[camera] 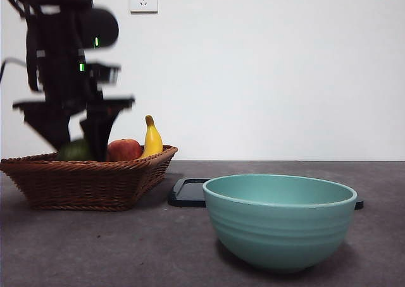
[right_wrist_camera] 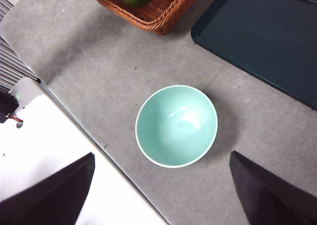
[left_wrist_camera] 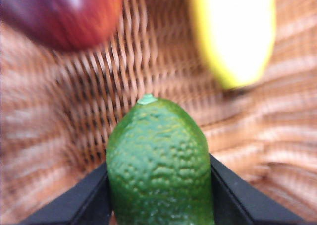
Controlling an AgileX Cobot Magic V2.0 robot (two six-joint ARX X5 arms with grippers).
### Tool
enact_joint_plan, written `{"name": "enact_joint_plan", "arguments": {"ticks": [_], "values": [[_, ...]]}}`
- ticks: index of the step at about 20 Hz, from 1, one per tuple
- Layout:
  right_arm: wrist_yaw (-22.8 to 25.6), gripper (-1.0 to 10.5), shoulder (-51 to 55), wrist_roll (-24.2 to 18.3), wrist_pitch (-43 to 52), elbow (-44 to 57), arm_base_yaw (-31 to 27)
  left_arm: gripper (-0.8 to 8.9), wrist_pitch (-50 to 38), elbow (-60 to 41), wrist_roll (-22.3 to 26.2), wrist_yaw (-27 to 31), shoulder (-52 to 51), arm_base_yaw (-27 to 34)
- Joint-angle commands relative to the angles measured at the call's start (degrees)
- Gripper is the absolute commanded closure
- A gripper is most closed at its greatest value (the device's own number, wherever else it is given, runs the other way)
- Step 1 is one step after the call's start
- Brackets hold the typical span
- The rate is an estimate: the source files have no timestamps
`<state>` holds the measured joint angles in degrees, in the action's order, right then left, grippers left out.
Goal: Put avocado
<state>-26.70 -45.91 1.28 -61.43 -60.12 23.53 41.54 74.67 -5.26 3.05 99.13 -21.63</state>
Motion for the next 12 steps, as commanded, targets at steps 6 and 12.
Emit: {"name": "enact_joint_plan", "arguments": {"ticks": [6, 12], "values": [[0.5, 5.1, -0.5, -0.2, 0.5, -1.1, 0.3, 6.38, 0.9, 1.6, -0.2, -7.5, -13.3, -11.8], [1.7, 5.1, -0.5, 0.0, 0.5, -1.1, 0.3, 6.38, -1.2, 1.6, -0.1, -8.1, -11.2, -26.5]]}}
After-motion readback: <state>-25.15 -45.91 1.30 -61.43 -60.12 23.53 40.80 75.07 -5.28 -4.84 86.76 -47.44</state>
